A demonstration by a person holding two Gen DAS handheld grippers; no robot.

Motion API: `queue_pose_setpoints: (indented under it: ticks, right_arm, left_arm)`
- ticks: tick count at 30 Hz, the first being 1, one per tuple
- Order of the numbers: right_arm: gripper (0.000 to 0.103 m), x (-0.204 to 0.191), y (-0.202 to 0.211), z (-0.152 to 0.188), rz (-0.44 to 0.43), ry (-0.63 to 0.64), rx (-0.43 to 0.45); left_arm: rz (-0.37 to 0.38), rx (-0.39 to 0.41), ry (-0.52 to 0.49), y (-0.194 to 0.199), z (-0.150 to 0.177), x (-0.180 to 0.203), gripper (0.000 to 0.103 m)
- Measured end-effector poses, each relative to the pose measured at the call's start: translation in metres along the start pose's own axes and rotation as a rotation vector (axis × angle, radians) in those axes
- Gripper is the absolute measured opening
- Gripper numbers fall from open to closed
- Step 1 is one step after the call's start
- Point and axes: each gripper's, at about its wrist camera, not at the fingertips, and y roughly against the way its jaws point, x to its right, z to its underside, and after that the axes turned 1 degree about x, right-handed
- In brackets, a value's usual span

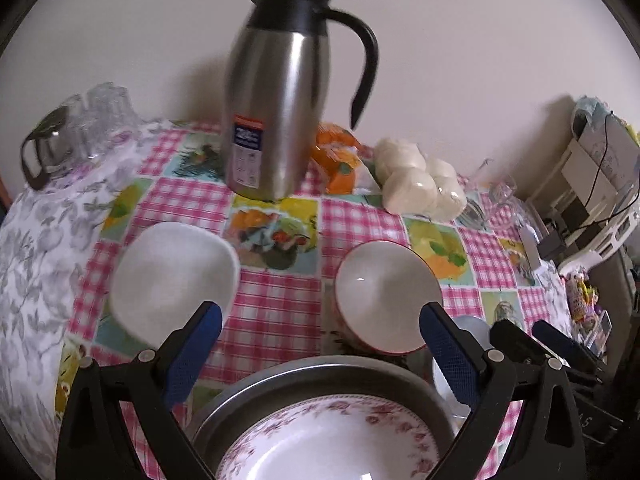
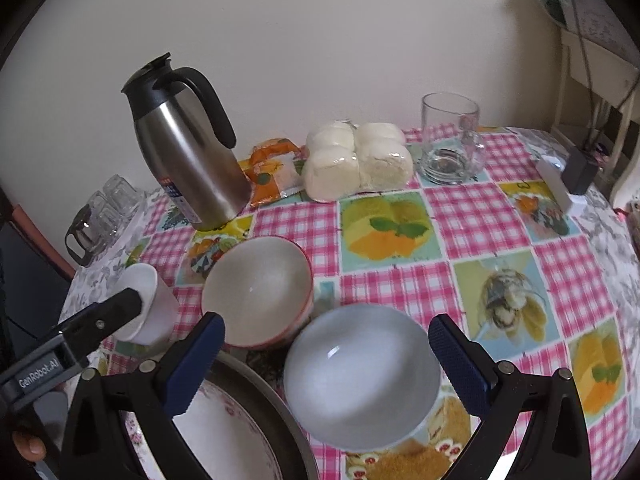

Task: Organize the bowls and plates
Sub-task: 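Move both tools to the rim of the red-rimmed white bowl, then close both tools on the red-rimmed bowl rim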

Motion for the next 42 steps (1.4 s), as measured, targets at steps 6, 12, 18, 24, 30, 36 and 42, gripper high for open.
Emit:
queue_pose_setpoints:
  ticks: [6, 12, 18, 24, 30, 36, 42]
  right_arm:
    - [0.098, 0.001, -0.017, -0.016, -0.001, 0.009, -0.041]
    - [0.081, 0.0, -0.042, -0.021, 0.015, 0.015, -0.098]
    - [0.065, -0.006, -0.067, -0.018, 0.025, 0.042, -0.141]
    - [0.057, -0.009, -0.085, -0.017, 0.028, 0.058, -0.173]
    - [0.042, -0.005, -0.098, -0.017, 0.016, 0.06, -0.204]
    - [0.031, -0.009, -0.106, -0.016, 0.019, 0.112, -0.213]
    - [0.017, -0.02, -0.115, -0.013, -0.001, 0.149, -0.235]
  left_arm:
    - [-0.012, -0.133, 0.033, -0.031, -0.017, -0.003, 0.099]
    - [-0.019, -0.175, 0.063, -0.048, -0.02, -0.009, 0.098]
    - [-0.04, -0.246, 0.071, -0.068, -0.015, -0.011, 0.071]
    - [-0.021, -0.284, 0.081, -0.083, -0.009, -0.01, 0.067]
    - [-0.004, -0.317, 0.069, -0.096, -0.005, 0.0, 0.047]
    - [0.004, -0.344, 0.045, -0.109, -0.002, 0.008, 0.027]
    - [-0.004, -0.342, -0.003, -0.113, -0.001, 0.019, 0.016]
